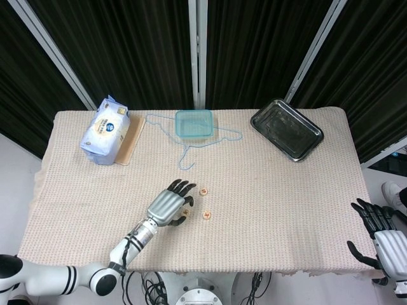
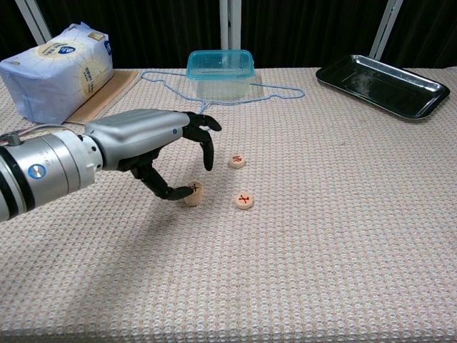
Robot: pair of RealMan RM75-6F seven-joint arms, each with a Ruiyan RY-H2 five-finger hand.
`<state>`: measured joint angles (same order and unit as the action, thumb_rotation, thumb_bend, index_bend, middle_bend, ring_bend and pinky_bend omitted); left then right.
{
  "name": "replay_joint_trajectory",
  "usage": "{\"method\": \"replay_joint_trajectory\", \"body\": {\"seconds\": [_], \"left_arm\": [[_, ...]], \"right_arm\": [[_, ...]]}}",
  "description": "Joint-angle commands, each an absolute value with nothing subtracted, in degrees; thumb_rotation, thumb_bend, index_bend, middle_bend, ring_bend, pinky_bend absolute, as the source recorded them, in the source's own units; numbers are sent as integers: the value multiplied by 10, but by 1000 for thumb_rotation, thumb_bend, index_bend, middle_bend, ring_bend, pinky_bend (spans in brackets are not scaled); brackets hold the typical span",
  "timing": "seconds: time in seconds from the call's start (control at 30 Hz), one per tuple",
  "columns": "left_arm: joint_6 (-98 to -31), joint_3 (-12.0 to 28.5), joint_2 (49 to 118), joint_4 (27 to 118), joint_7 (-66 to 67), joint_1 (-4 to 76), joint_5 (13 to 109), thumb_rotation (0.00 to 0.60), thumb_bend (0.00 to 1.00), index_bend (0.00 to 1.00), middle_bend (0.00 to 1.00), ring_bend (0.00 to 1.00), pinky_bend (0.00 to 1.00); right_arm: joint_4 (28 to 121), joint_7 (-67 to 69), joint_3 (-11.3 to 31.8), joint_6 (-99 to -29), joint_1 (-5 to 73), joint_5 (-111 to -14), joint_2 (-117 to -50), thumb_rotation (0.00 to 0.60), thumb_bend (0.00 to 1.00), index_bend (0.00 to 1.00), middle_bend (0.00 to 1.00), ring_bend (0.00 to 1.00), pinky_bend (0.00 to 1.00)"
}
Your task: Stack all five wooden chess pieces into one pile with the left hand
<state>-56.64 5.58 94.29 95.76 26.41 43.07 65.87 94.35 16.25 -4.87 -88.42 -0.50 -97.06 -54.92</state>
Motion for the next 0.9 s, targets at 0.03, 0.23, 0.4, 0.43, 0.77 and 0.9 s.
{"method": "replay_joint_trajectory", "body": {"seconds": [0.03,0.23,0.4,0.43,0.77,0.9], "left_arm": [[-563,60,942,971,271,437,654,600,294,386,57,0,0],[-552,70,978,953,296,456,629,600,256,386,57,0,0],[-541,78,1009,930,309,473,609,600,256,385,57,0,0],[-541,79,1013,926,310,475,607,600,256,385,57,0,0],[-532,86,1036,893,312,490,585,600,256,385,57,0,0],[-528,85,1042,885,303,491,581,600,256,385,57,0,0]], "right_arm": [[943,164,-49,-889,-7,-973,-548,600,300,0,0,0,0],[939,172,-51,-894,-9,-978,-547,600,301,0,0,0,0],[935,182,-50,-897,-9,-977,-545,600,301,0,0,0,0],[934,185,-50,-898,-9,-977,-545,600,300,0,0,0,0],[930,192,-51,-905,-12,-981,-543,600,301,0,0,0,0],[930,192,-51,-904,-11,-981,-543,600,301,0,0,0,0]]}}
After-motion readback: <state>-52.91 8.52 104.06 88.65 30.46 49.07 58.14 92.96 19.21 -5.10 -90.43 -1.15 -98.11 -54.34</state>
